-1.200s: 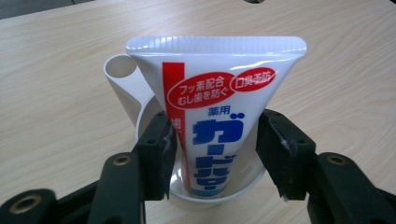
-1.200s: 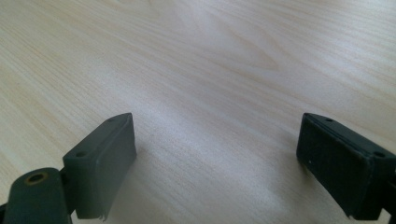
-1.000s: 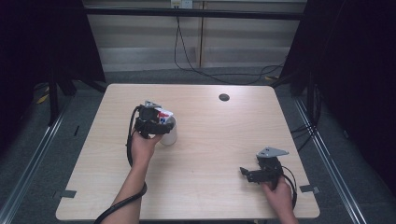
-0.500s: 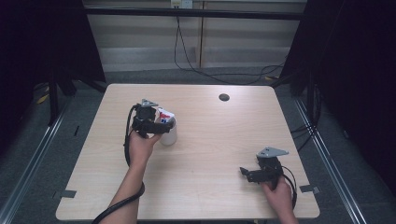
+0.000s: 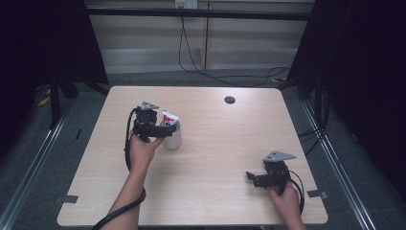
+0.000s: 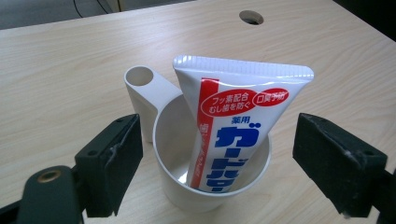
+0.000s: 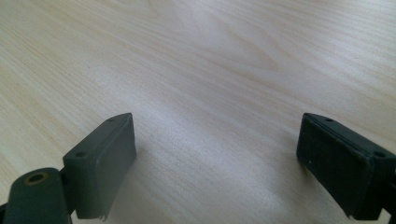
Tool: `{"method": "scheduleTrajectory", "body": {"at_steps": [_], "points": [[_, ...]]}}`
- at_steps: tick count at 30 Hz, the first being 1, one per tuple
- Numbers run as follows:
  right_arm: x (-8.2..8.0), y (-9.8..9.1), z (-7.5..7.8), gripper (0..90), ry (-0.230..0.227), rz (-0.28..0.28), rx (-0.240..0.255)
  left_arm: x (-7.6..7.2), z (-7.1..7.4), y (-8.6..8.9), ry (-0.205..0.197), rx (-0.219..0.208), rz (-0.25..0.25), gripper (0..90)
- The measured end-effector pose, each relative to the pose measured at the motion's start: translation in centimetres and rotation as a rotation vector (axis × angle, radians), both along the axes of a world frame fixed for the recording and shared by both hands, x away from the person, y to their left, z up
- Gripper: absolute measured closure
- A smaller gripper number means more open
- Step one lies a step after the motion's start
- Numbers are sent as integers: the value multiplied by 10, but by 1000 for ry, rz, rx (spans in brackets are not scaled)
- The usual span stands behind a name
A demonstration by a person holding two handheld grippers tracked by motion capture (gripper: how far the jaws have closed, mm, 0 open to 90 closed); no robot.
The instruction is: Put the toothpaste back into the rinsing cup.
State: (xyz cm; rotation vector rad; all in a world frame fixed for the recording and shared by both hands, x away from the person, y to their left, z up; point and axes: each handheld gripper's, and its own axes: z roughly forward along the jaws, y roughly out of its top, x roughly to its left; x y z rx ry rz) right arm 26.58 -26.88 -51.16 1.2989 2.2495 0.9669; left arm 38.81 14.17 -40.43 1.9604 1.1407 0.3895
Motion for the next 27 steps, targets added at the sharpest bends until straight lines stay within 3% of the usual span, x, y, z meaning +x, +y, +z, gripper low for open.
{"method": "scheduleTrajectory", "body": {"at_steps": [19, 27], "points": [[0, 0, 0, 113, 0, 0, 0, -11, 0, 15, 1, -28, 8, 155], [0, 0, 0, 113, 1, -2, 2, -16, -1, 20, 6, -22, 4, 157]]}}
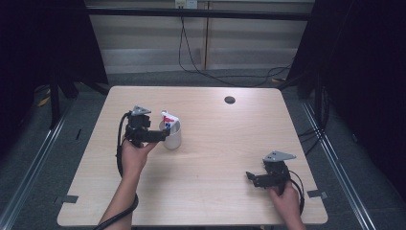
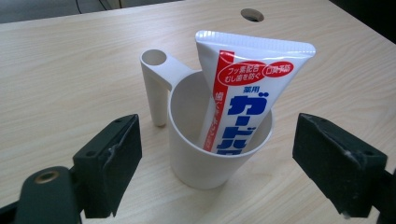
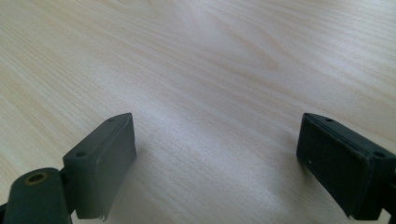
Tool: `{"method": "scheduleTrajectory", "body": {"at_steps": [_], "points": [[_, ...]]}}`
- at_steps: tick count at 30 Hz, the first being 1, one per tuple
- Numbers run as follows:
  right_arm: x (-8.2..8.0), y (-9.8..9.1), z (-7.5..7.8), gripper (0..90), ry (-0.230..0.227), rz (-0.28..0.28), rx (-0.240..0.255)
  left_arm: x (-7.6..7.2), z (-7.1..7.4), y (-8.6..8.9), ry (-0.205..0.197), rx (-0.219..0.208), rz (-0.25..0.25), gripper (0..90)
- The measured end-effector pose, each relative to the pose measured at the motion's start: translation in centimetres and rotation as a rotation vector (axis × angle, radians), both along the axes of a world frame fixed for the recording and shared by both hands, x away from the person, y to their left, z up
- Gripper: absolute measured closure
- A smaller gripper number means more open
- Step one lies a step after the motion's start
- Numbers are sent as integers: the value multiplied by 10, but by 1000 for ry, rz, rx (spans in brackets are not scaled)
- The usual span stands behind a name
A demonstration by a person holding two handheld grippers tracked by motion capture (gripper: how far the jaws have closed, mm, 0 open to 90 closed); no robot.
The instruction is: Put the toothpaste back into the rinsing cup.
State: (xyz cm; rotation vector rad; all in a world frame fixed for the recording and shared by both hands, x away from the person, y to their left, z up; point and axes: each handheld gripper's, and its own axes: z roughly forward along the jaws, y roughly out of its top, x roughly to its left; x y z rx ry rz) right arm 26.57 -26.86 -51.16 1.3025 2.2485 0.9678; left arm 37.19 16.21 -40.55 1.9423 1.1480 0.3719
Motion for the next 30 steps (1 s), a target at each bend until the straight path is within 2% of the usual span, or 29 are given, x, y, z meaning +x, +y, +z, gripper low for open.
{"method": "scheduleTrajectory", "body": {"at_steps": [15, 18, 19, 24, 26, 27, 30], "points": [[0, 0, 0, 114, -1, 2, -2, -10, -13, 4, 4, 12, -4, 159], [0, 0, 0, 113, -1, 2, -2, -12, -16, 6, 5, 9, -3, 159], [0, 0, 0, 113, -1, 2, -2, -13, -17, 7, 5, -6, 6, 158], [0, 0, 0, 113, -1, 1, -2, -17, -23, 10, 11, 16, -8, 159], [0, 0, 0, 113, -2, 2, -2, -18, -26, 11, 13, 3, 0, 159], [0, 0, 0, 113, 0, 1, -1, -19, -27, 12, 17, 15, -4, 159], [0, 0, 0, 114, -1, 1, -2, -21, -32, 14, 21, 15, -5, 159]]}}
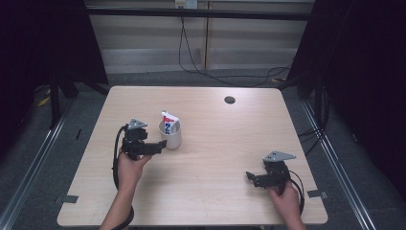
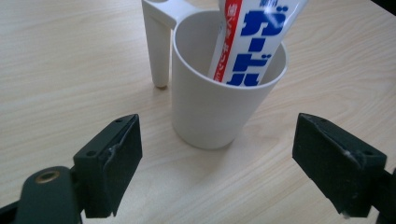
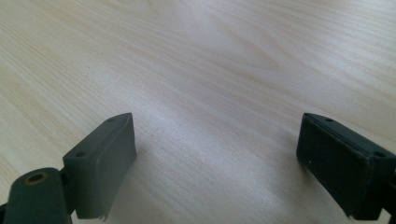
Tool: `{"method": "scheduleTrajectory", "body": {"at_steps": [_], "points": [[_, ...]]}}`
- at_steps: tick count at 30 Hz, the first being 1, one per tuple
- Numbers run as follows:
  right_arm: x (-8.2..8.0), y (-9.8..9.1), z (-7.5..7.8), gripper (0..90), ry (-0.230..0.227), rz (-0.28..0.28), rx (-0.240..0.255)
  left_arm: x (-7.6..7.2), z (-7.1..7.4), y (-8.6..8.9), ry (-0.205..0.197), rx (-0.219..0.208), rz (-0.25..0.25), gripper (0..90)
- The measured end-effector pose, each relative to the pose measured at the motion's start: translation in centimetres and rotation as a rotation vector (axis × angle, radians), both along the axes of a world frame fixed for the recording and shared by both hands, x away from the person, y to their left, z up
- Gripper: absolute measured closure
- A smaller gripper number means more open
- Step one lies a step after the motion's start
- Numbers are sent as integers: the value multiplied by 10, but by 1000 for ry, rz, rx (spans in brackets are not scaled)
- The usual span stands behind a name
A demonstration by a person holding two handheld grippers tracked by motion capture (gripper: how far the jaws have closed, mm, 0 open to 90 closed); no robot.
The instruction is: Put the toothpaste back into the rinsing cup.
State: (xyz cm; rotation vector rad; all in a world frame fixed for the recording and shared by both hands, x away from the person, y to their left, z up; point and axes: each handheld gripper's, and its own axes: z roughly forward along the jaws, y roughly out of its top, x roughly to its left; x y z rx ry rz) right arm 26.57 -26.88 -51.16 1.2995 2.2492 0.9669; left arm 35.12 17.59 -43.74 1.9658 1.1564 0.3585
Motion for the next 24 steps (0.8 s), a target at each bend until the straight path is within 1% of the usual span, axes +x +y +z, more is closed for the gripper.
{"method": "scheduleTrajectory", "body": {"at_steps": [3, 4, 6, 7, 8, 11, 15, 20, 24], "points": [[0, 0, 0, 113, 1, -1, 1, -2, -3, 0, 4, -4, 0, 160], [0, 0, 0, 113, 0, 0, 0, -2, -4, 2, 5, 4, -5, 160], [0, 0, 0, 113, 1, -1, 1, -3, -7, 2, 7, -1, 1, 161], [0, 0, 0, 113, 0, 0, 0, -4, -8, 3, 10, 7, -5, 161], [0, 0, 0, 113, 1, -1, 1, -5, -9, 3, 8, -2, 7, 161], [0, 0, 0, 113, 1, -1, 1, -7, -11, 5, 6, -2, -2, 161], [0, 0, 0, 114, 0, 0, 0, -10, -19, 7, 11, -4, -16, 161], [0, 0, 0, 113, 0, 0, 0, -12, -26, 8, 20, -11, -19, 160], [0, 0, 0, 113, 0, 1, 0, -16, -32, 8, 17, -8, -24, 161]]}}
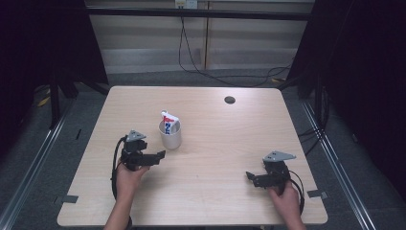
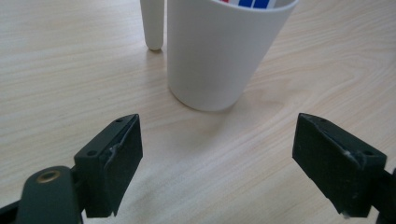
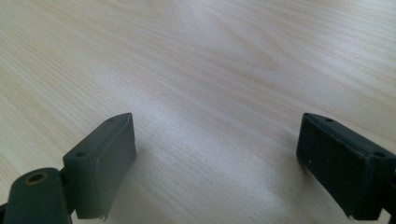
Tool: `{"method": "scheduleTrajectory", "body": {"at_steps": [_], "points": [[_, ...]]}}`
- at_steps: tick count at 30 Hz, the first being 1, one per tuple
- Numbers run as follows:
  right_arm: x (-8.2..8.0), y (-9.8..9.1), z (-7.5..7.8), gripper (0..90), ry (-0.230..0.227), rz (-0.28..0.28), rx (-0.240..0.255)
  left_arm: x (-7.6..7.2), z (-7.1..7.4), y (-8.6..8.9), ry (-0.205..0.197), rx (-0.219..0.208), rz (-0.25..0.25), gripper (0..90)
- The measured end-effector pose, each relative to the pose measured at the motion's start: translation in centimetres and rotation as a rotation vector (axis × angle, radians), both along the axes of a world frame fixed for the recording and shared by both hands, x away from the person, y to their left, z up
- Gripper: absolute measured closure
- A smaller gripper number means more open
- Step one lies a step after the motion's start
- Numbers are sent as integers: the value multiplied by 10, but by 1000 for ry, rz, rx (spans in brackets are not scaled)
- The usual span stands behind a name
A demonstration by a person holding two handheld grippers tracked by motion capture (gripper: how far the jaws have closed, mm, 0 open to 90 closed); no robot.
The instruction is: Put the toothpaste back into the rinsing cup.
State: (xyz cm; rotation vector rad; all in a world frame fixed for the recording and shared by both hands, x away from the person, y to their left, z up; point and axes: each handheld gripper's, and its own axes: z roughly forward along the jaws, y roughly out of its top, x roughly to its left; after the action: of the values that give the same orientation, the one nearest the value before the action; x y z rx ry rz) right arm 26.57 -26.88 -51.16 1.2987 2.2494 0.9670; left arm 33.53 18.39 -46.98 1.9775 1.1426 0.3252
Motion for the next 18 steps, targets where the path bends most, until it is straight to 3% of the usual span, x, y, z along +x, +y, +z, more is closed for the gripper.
{"method": "scheduleTrajectory", "body": {"at_steps": [18], "points": [[0, 0, 0, 113, 1, -1, 1, -15, -28, 9, 32, 32, -4, 161]]}}
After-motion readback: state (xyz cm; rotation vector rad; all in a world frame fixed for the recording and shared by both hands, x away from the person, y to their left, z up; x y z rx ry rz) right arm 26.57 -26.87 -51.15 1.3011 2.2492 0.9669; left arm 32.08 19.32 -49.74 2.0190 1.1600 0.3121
